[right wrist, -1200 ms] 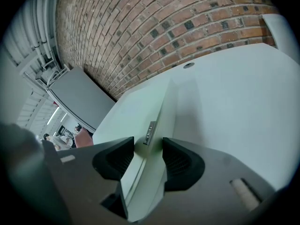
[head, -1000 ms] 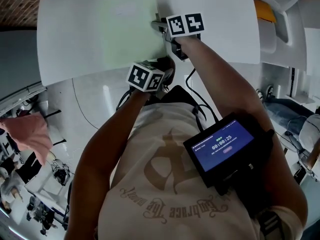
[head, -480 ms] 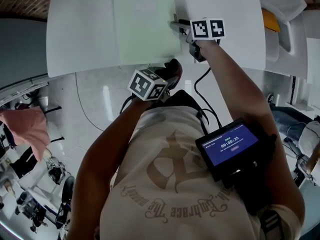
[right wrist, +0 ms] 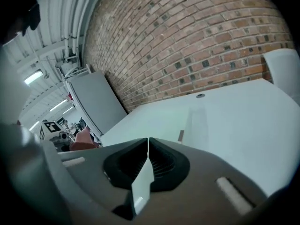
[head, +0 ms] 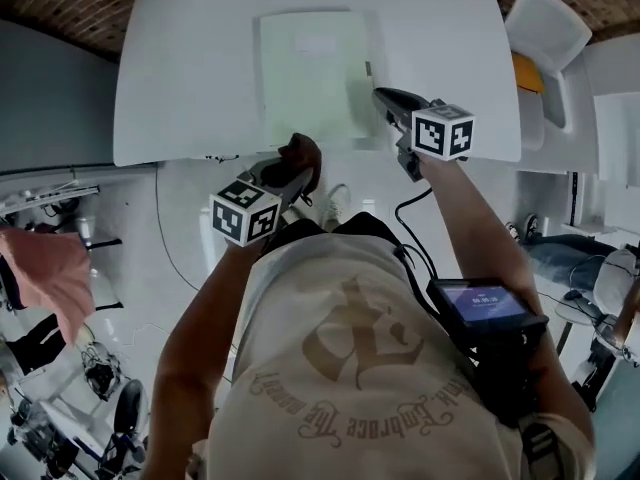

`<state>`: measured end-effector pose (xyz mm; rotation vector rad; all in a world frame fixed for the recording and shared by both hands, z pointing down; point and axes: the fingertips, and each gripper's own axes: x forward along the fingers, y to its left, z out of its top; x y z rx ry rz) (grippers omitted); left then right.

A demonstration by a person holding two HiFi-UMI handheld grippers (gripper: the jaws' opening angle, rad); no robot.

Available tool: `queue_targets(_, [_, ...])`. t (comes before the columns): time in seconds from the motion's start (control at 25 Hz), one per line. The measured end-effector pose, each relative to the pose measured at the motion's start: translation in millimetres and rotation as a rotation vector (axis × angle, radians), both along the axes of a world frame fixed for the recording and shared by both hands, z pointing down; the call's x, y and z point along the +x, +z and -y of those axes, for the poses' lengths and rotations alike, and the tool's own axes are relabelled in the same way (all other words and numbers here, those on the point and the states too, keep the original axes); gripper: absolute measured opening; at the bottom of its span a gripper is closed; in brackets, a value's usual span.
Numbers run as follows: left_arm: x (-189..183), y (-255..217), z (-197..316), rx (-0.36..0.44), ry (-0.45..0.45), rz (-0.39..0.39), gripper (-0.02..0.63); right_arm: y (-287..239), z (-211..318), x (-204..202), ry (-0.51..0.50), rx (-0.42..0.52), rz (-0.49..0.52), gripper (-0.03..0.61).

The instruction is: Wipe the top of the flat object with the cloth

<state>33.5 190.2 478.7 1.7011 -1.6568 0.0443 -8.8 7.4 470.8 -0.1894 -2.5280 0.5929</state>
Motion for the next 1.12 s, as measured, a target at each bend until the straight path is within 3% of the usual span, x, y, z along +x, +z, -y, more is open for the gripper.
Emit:
queue_targets(0.24, [-30,-39,-38,0.085,-0.102,0.072,0.080,-40,-35,38,-0.005,0.075,0.152,0.008])
queue_targets(0.52, [-39,-59,-72,0.142,-0.146,0.102,0.080,-60,-74,76,0.048,0.105,0.233,0.008])
queue_targets(0.8, [-31,-54,-101,0.140,-0.100,0.122,0.080,-55,-121,88,0.054,0.137,0.250,0.008])
queue_targets(1.12, [-6,-58,-101,0.184,-0.034,0.135,0.080,-66,-137,114,0.080,0.177,0.262,0.008])
